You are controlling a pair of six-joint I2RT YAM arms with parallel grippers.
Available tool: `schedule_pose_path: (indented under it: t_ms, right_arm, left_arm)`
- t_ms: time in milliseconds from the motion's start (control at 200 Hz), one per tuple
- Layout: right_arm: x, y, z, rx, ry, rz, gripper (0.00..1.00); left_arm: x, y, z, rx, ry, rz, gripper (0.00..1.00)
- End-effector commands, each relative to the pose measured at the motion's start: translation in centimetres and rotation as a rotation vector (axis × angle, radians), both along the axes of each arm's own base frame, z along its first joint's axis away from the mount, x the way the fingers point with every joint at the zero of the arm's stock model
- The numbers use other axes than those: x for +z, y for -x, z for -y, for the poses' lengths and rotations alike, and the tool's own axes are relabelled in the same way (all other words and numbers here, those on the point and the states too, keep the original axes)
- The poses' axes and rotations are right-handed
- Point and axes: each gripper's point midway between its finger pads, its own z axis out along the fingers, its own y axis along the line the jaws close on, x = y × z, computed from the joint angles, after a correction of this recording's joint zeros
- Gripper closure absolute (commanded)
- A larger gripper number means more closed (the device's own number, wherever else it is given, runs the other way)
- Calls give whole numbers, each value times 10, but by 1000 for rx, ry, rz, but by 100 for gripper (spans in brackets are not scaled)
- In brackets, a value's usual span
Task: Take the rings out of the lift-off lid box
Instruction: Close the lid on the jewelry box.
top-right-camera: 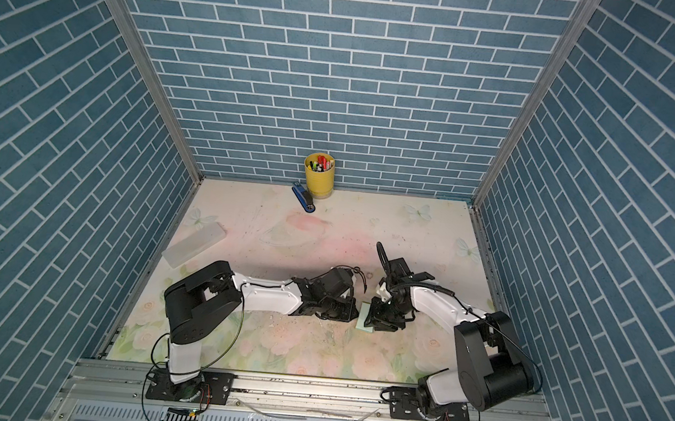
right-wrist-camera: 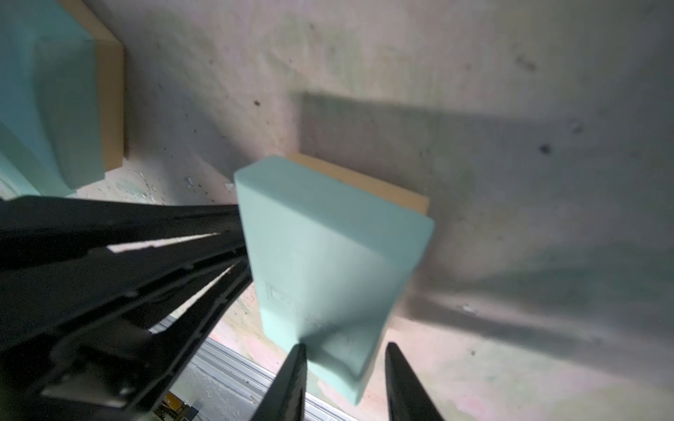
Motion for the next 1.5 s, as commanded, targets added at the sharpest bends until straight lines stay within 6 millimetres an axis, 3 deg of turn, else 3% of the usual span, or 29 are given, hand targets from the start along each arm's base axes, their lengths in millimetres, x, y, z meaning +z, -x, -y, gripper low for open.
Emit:
schedule_pose_path:
  t_ms: [0,165,290,360,440,590,915,1170,1335,1495]
  right_arm:
    - [8,-1,3,-39,-28,13,52]
    - [13,-11,3,-47,-36,46,56]
    - [0,-12,6,-28,-1,23,64]
    - [-7,-12,10,-31,19,19,76]
    - [-12,-12,12,-42,16,20,78]
    - [-17,-10,11,-54,-8,5,79]
    - [-34,-4,13,-95,-75,-52,73]
    - [-19,-19,32,-143,-33,29,72]
    - [-12,-25,33,-121,-23,36,73]
    - [12,-36,37,-117,-8,123,73]
  left_arm:
    - [-9,3,-20,10,-74,2,83]
    - [4,2,-22,-6,-58,47,75]
    - [14,1,-25,-19,-47,81,67]
    - [20,2,-23,-31,-31,99,63]
    - [26,3,-18,-54,-1,109,61]
    - [29,6,-1,-104,57,97,62]
    - [9,6,10,-130,38,47,70]
    - [-3,6,8,-105,-3,-7,77]
    - [-15,7,6,-21,-37,-99,80]
    - [-14,3,8,19,-60,-127,80]
